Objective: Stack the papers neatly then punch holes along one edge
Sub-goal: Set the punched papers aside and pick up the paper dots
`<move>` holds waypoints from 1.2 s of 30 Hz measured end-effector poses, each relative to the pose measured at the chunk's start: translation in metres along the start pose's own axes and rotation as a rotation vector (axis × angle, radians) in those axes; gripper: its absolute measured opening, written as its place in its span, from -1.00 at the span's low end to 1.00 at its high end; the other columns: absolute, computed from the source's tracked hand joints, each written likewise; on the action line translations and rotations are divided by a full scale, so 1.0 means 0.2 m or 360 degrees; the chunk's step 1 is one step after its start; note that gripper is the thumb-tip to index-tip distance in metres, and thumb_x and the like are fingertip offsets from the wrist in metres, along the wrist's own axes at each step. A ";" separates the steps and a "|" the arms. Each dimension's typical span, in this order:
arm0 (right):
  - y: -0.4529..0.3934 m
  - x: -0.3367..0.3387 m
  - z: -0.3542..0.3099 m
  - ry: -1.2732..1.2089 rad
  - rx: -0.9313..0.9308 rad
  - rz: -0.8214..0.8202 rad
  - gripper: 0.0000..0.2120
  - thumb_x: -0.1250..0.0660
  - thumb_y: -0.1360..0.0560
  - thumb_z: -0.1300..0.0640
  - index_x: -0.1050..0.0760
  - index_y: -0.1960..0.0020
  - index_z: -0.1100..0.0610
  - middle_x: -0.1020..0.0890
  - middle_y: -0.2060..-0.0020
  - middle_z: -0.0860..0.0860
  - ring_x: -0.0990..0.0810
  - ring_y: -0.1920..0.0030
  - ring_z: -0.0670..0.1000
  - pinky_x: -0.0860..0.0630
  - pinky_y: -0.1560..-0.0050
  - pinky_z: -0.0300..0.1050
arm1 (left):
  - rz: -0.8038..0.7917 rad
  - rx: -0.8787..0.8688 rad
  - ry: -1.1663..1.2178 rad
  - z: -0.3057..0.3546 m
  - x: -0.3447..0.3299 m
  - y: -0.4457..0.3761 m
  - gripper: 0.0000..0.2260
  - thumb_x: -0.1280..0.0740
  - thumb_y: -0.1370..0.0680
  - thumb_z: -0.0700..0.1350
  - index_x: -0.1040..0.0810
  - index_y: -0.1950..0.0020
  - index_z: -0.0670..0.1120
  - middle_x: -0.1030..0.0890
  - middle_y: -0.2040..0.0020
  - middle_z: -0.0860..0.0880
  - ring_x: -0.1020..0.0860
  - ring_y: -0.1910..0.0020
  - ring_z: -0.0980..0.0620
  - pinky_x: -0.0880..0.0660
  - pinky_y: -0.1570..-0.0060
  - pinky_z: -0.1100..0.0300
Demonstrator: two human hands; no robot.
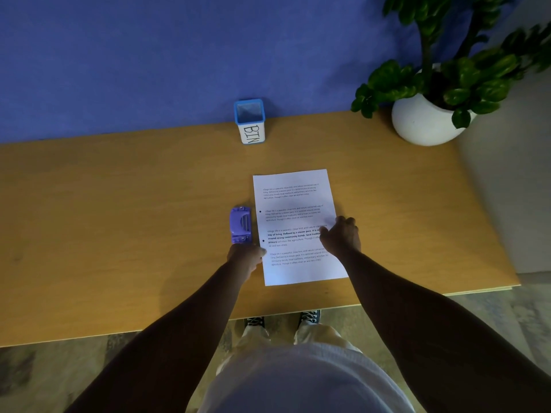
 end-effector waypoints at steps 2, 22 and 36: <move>-0.01 0.00 0.01 -0.0006 -0.0014 -0.0010 -0.50 -0.29 -0.55 0.00 -0.35 -0.38 0.25 -0.41 -0.30 0.21 -0.43 -0.29 0.23 -0.50 -0.20 0.11 | -0.0007 -0.0075 -0.0099 0.02 -0.02 0.03 -0.88 -0.42 -0.52 -0.20 -0.55 -0.02 -0.16 -0.54 0.25 -0.04 -0.47 0.34 0.08 -0.43 0.32 0.25; -0.09 0.09 0.06 -0.0182 -0.0198 -0.0166 -0.56 -0.23 -0.48 -0.07 -0.55 -0.18 0.23 -0.63 -0.07 0.18 -0.59 -0.05 0.20 -0.54 0.06 -0.05 | -0.0408 -0.0463 -0.0423 0.24 -0.07 0.04 -0.69 -0.28 -0.63 -0.13 -0.48 -0.37 -0.11 -0.59 -0.14 -0.06 -0.50 0.15 0.10 -0.40 0.32 0.24; -0.12 0.14 0.01 -0.1208 -0.0214 -0.0293 -0.83 -0.39 -0.53 0.09 -0.58 -0.10 0.08 -0.66 -0.08 0.11 -0.64 -0.07 0.17 -0.59 -0.16 0.15 | -0.0473 -0.0618 -0.0252 0.34 0.07 0.04 -0.72 -0.29 -0.64 -0.10 -0.51 -0.35 -0.06 -0.61 -0.26 -0.06 -0.56 -0.25 -0.11 -0.49 -0.15 0.00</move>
Point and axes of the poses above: each hand's wrist, its own y-axis away from the middle knuckle, its own x-axis out of the back of the hand, z = x × y, the point moved 3 cm from there along -y, towards the middle knuckle
